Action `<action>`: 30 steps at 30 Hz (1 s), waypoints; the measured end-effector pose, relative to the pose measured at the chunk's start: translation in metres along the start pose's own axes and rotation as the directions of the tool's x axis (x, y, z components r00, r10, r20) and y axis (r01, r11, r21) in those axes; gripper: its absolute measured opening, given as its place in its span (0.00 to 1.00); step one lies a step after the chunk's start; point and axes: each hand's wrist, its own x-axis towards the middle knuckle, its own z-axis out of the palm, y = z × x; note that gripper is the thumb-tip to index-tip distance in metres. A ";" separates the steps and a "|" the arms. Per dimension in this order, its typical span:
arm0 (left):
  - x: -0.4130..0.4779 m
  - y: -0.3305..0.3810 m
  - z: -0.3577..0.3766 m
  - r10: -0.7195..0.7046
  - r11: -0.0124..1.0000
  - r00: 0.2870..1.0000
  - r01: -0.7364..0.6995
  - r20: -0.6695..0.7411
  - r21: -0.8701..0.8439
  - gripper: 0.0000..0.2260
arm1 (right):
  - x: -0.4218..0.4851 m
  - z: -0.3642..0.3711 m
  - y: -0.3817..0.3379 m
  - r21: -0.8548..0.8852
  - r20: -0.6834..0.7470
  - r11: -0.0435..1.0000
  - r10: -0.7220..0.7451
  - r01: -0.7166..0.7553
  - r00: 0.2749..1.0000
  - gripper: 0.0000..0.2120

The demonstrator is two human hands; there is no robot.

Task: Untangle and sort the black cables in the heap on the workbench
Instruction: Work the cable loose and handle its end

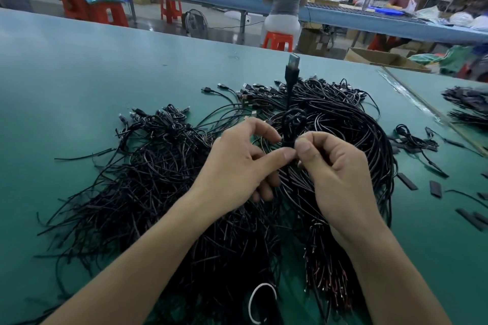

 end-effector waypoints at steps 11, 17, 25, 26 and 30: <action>0.001 0.012 -0.007 -0.102 0.938 0.994 0.079 -0.049 -0.338 0.11 | -0.004 0.009 -0.002 -0.098 0.086 0.994 -0.030 0.039 0.996 0.09; 0.003 0.007 -0.013 0.071 0.984 0.997 -0.073 -0.014 -0.166 0.25 | -0.004 0.007 -0.003 -0.023 0.105 0.994 0.113 -0.111 0.988 0.08; 0.004 0.004 -0.024 0.487 0.692 0.867 -0.458 0.107 0.559 0.10 | -0.004 0.009 -0.003 0.014 -0.016 0.988 0.156 -0.156 0.988 0.02; 0.006 -0.001 -0.027 0.514 0.651 0.855 -0.438 0.064 0.620 0.09 | -0.004 0.008 -0.001 -0.025 -0.023 0.987 0.161 -0.162 0.987 0.05; 0.019 -0.020 -0.046 0.525 0.655 0.791 -0.139 -0.315 0.742 0.07 | -0.004 -0.001 0.008 -0.326 -0.002 0.930 0.177 -0.168 0.984 0.03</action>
